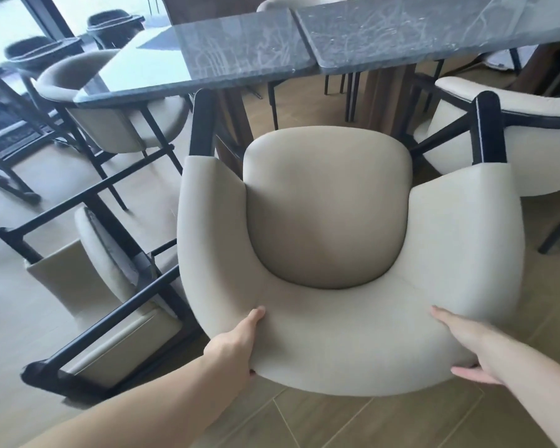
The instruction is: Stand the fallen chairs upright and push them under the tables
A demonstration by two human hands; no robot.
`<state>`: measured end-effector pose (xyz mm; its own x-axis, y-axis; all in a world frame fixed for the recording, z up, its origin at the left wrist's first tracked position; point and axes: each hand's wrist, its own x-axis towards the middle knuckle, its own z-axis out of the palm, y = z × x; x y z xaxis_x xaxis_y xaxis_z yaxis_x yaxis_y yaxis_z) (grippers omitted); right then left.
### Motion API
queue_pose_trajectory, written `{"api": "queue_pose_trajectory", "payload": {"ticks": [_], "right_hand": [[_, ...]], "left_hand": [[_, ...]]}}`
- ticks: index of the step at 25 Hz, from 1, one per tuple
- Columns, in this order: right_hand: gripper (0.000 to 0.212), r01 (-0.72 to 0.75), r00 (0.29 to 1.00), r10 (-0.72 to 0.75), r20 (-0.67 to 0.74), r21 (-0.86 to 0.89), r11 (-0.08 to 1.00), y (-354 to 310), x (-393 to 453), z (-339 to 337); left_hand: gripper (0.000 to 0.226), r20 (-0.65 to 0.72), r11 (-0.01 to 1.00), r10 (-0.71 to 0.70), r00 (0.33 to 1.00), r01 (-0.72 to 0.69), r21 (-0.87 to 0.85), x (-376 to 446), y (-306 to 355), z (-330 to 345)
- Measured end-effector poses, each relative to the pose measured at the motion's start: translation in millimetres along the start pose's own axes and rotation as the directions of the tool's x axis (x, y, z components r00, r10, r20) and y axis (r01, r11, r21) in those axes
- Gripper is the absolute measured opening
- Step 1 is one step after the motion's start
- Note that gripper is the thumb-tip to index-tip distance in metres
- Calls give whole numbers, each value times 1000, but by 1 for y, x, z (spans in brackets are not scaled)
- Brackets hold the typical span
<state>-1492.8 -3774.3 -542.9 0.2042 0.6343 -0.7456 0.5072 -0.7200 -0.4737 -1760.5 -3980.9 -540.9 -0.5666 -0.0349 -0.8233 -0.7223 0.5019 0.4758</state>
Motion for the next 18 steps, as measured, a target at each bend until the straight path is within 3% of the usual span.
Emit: {"api": "queue_pose_trajectory", "payload": {"ticks": [2,4,5,6,8,9,10,11,15,18], "right_hand": [[84,147,957,-193,-219,-209,967,-16,-5,4],[96,291,855,-461,-239,-515,806,-19,-23,16],[98,395,771,-622,-136,-664,635,-9,-35,27],[99,537,639,-768,45,-740,405,5,-49,41],[114,717,329,-849,414,-694,-61,24,-76,66],[123,711,213,-843,494,-670,-213,22,-80,76],[126,681,152,-854,498,-679,-275,9,-83,82],[123,646,149,-870,470,-713,-274,-10,-83,83],[100,512,280,-823,495,-802,-308,-94,-72,59],[85,494,311,-788,531,-799,-343,-140,-66,44]], "left_hand": [[74,30,999,39,999,-40,24,-10,3,5],[73,64,997,76,995,-77,26,-19,8,13],[74,83,996,89,993,-91,22,-26,12,18],[74,104,995,96,990,-99,22,-34,16,23],[72,133,992,111,985,-117,39,-49,28,35],[71,148,990,122,981,-130,48,-56,34,40],[72,169,988,134,976,-145,51,-63,41,45],[74,196,986,150,969,-163,47,-71,48,51],[99,200,930,303,932,-335,154,-86,80,74],[114,196,888,451,871,-459,-5,-82,115,68]]}}
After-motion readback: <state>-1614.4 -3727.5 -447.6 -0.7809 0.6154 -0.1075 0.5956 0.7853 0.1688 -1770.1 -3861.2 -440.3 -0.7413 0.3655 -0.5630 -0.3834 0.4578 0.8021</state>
